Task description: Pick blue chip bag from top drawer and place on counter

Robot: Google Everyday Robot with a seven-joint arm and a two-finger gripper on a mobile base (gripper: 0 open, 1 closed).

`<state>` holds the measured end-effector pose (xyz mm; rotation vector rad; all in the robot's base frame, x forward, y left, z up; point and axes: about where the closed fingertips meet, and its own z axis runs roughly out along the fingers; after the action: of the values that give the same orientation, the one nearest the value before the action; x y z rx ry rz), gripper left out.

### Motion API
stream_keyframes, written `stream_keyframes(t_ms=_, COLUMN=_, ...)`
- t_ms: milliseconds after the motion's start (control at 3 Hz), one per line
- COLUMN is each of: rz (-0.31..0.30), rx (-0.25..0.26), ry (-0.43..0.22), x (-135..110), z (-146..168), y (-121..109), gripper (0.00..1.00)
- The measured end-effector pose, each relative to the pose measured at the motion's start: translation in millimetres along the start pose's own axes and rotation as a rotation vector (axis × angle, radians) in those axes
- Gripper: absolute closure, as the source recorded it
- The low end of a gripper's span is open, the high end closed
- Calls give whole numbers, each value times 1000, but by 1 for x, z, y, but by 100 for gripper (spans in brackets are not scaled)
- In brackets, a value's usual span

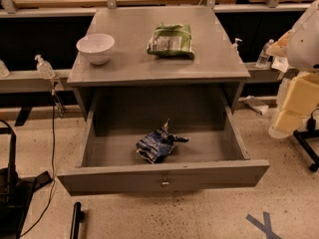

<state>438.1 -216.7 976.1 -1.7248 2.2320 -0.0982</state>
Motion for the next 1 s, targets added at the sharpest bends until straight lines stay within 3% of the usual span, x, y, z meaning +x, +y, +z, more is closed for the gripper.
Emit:
stream_keyframes(t_ms=333, rz=0, rx=0, ry=0, x=0, z=0, y=0, gripper=0)
stream_keyframes(t_ms=667, rz=-140, rx=-55, ry=-66, x=-35, z=26, y=-10, gripper=0)
stream_keyframes(t_ms=1000, rz=-350, rx=-125, ry=-124, x=-97, z=68, y=-12, gripper=0)
